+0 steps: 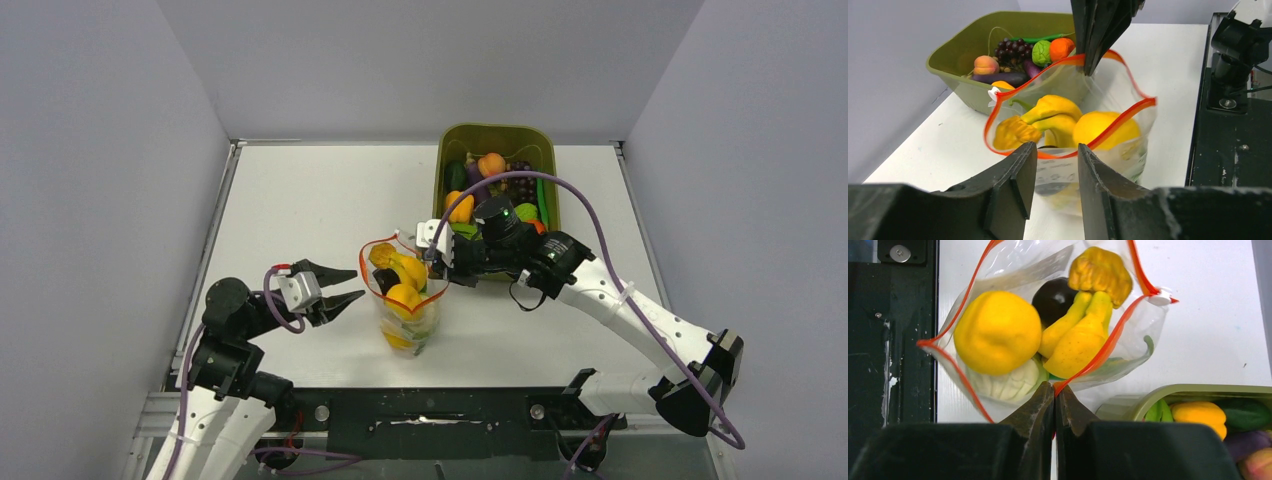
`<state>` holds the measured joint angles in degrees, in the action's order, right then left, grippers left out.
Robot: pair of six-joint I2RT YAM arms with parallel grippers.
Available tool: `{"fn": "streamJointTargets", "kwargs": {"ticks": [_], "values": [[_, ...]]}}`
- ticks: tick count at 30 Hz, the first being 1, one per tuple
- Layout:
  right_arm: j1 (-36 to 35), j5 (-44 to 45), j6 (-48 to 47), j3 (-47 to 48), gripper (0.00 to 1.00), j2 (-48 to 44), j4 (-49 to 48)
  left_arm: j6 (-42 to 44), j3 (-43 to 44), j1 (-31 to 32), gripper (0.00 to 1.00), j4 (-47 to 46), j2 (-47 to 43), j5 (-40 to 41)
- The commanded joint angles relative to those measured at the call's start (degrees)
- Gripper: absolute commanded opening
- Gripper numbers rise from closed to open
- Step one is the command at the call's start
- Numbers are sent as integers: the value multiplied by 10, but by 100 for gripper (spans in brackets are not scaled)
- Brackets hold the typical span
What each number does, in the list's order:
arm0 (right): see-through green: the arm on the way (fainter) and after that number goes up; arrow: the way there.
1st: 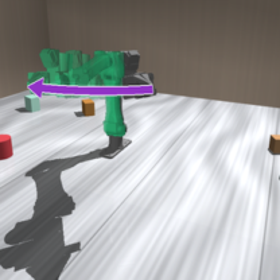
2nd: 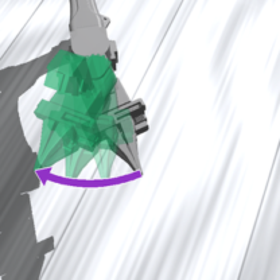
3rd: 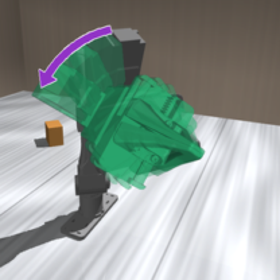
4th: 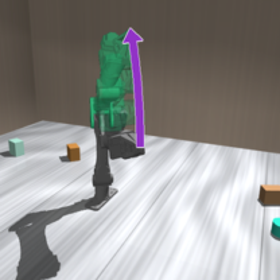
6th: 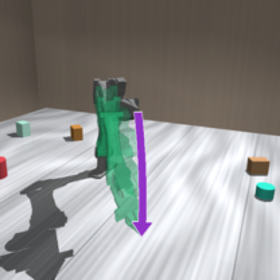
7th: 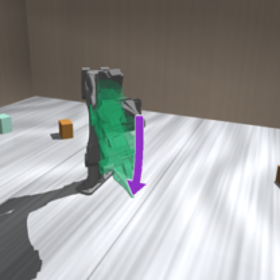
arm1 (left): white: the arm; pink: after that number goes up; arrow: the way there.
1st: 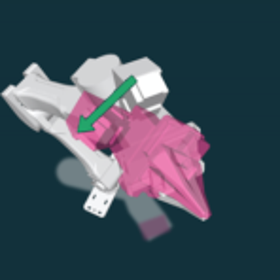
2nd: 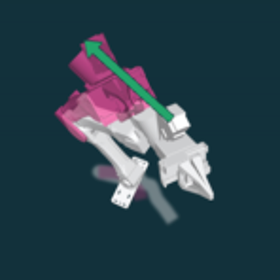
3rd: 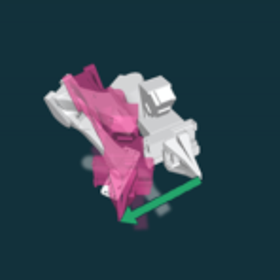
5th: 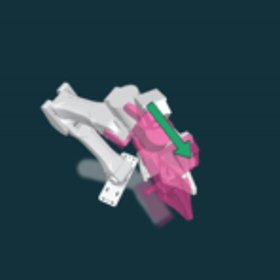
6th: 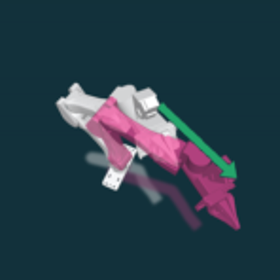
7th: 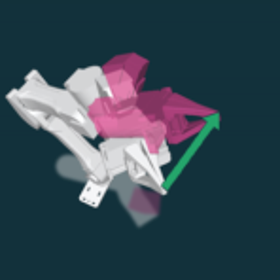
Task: Place the food in the zip-top bag and seal the zipper
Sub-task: Zip the zipper food storage bag at the center of the board.
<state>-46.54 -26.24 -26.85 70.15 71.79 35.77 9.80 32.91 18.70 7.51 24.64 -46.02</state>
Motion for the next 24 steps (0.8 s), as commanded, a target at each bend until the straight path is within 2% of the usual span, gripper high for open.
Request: {"fn": "streamJointTargets", "kwargs": {"ticks": [1, 4, 6, 9, 13, 19, 24], "values": [[7, -30, -64, 39, 0, -24, 5, -46, -17, 0, 33, -72, -8, 13], [10, -47, -104, 46, 0, -29, 28, -149, -70, 0, 33, -227, -40, 12], [12, -58, -131, 51, 0, -35, 43, -172, -93, 0, 34, -273, -66, 34], [16, -76, -169, 54, 0, -42, 69, -133, -96, 0, 34, -245, -98, 63], [20, -87, -232, 46, 0, -54, 107, -111, -97, 0, 43, -234, -119, 33], [25, -92, -290, 70, 0, -60, 143, -88, -66, 0, 47, -191, -98, -20], [25, -117, -346, 77, 0, -67, 163, -43, -60, 0, 46, -152, -78, -16]]}}
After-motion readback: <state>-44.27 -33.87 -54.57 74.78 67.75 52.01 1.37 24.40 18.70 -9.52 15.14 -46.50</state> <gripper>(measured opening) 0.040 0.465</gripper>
